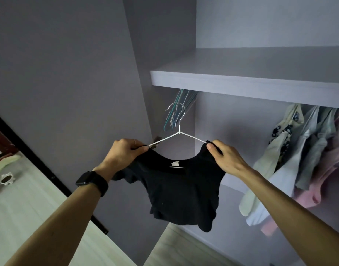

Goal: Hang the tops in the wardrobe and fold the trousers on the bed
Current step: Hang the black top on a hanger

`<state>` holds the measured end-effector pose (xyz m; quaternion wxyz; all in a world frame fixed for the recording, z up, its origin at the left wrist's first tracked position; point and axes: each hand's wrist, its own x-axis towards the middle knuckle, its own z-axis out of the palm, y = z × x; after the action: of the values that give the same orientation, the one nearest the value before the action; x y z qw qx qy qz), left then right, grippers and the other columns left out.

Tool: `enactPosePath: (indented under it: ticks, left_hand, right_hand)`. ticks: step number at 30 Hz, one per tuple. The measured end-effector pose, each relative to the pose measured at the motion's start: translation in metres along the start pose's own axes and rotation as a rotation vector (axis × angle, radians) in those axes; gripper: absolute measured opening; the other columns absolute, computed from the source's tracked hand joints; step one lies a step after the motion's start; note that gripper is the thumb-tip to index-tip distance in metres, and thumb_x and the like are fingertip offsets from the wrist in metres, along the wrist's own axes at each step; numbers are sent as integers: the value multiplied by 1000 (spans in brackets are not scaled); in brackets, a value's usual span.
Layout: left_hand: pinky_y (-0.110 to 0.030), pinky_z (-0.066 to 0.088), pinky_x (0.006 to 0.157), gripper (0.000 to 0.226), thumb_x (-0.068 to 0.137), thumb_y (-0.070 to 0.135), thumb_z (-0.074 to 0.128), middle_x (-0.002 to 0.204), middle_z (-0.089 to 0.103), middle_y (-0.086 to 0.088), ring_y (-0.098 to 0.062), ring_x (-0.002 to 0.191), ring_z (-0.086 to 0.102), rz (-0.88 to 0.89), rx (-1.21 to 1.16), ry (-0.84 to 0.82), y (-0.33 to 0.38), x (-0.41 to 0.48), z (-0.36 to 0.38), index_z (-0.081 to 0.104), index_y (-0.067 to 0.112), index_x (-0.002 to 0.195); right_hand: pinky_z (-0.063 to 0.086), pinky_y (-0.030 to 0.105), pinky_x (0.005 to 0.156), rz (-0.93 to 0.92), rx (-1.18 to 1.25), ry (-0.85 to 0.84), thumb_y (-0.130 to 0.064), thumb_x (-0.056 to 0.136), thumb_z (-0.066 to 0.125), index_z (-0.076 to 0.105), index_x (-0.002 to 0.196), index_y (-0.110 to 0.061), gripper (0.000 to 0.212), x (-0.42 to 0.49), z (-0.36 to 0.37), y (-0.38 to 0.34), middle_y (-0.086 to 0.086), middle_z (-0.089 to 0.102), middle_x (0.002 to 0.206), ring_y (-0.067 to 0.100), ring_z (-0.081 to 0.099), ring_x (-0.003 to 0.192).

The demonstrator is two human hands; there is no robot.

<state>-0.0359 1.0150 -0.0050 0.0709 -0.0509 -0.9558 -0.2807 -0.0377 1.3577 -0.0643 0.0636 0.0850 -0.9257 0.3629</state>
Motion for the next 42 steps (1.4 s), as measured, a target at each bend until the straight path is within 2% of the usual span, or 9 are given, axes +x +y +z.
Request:
enactPosePath:
  ticks: [4, 8, 10, 16, 21, 24, 32, 38, 42]
  left_hand:
    - [-13, 43, 82, 17, 93, 35, 70, 93, 73, 13, -3, 91, 64, 5, -88, 148, 4, -3, 11, 79, 22, 100]
    - [3, 38, 68, 15, 93, 38, 70, 82, 67, 24, 17, 75, 61, -49, -243, 204, 12, 0, 5, 78, 25, 95]
    - [2, 39, 69, 14, 92, 39, 71, 83, 69, 22, 12, 79, 63, -63, -242, 172, 19, 3, 8, 77, 27, 95]
    - [-39, 40, 109, 31, 96, 37, 61, 130, 64, 6, -19, 126, 52, 27, -88, 20, 46, 6, 30, 64, 34, 127]
    - [-29, 51, 84, 6, 95, 34, 62, 86, 69, 16, -10, 86, 66, 103, -35, -158, 68, 16, 33, 67, 34, 92]
    - [-26, 54, 76, 18, 96, 21, 59, 73, 69, 19, -2, 68, 66, 97, -34, -162, 62, 20, 34, 65, 31, 83]
    - [-29, 54, 79, 19, 98, 23, 62, 75, 64, 18, -2, 73, 62, 228, 10, -205, 84, 17, 54, 65, 35, 83]
    - [-41, 56, 82, 18, 96, 23, 58, 82, 66, 14, -13, 79, 65, 170, 37, -131, 80, 23, 48, 67, 32, 83]
    - [-42, 56, 84, 18, 96, 23, 59, 85, 68, 14, -15, 83, 65, 160, 2, -102, 75, 26, 45, 69, 32, 84]
  right_hand:
    - [35, 34, 70, -85, -159, -3, -40, 108, 36, 37, 84, -27, 27, -1, 11, 5, -4, 44, 61, 19, 46, 58]
    - [33, 35, 65, -141, -123, -3, -35, 108, 38, 36, 85, -22, 27, -4, 11, 8, -4, 41, 64, 18, 41, 60]
    - [34, 36, 65, -201, -139, -3, -34, 108, 39, 36, 86, -22, 25, -4, 17, 2, -5, 41, 67, 19, 40, 63]
    - [37, 36, 68, -217, -142, 22, -40, 108, 36, 41, 91, -23, 25, 1, 31, 2, -5, 49, 74, 21, 48, 68]
    - [44, 38, 77, -220, -145, 14, -44, 106, 38, 54, 102, -19, 30, -2, 29, 5, -4, 59, 86, 19, 56, 77]
    - [47, 44, 81, -243, -293, 53, -59, 102, 28, 61, 103, -24, 48, -5, 21, 19, -7, 65, 91, 21, 62, 84]
    - [49, 41, 88, -281, -128, 60, -44, 102, 50, 71, 111, -26, 29, 2, 11, 0, -6, 66, 103, 20, 58, 98]
    - [45, 44, 102, -134, -244, -113, -58, 86, 68, 56, 137, -39, 56, -5, -8, 6, -11, 63, 129, 18, 53, 122]
    - [45, 43, 103, -17, -314, -103, -41, 91, 68, 58, 138, -32, 49, -9, -15, 33, -7, 62, 132, 24, 52, 123]
